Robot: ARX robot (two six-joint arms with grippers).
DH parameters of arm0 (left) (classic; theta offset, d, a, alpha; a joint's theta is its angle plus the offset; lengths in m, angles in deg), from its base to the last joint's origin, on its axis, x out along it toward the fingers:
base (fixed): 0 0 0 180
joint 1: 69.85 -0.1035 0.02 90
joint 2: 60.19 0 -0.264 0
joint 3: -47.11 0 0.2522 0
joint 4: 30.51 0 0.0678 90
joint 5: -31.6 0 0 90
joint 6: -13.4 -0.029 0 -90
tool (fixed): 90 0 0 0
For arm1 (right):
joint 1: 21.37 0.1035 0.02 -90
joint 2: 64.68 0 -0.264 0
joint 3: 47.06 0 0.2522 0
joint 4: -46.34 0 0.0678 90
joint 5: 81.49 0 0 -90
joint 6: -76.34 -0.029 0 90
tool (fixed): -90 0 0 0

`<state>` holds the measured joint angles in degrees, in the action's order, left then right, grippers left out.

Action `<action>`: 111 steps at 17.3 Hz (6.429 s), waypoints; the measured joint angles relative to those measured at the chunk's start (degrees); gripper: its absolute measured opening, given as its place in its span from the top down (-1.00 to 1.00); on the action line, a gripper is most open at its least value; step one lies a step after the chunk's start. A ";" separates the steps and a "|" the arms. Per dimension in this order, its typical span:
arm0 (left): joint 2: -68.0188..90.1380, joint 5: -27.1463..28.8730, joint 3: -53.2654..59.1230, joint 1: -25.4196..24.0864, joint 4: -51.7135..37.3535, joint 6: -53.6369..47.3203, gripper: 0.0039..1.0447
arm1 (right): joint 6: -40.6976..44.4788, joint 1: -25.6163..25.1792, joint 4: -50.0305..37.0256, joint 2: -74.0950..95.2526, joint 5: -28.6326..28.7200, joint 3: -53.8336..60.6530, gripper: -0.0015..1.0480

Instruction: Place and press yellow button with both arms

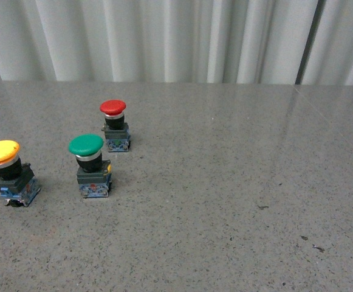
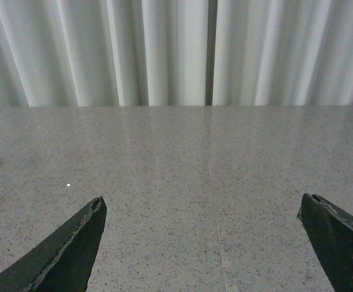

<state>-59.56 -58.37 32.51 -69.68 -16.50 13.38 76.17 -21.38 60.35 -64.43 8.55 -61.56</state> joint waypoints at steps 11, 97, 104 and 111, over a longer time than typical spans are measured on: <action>0.00 0.00 0.00 0.00 0.00 0.00 -0.88 | 0.00 0.00 0.00 0.00 0.00 0.00 -0.87; 88.41 24.17 -56.74 31.02 -13.16 7.72 -0.88 | 0.02 0.00 0.00 0.00 0.00 0.00 -0.87; 28.61 12.72 -8.81 12.46 -19.41 -0.39 0.74 | 0.02 0.00 0.00 0.00 0.00 0.00 -0.87; 18.93 0.92 -3.23 0.90 -15.26 -0.20 0.97 | 0.02 0.00 -0.04 0.00 0.00 0.00 -0.87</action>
<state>-40.63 -57.45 29.27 -68.79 -31.76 13.19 76.19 -21.38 60.31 -64.43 8.55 -61.56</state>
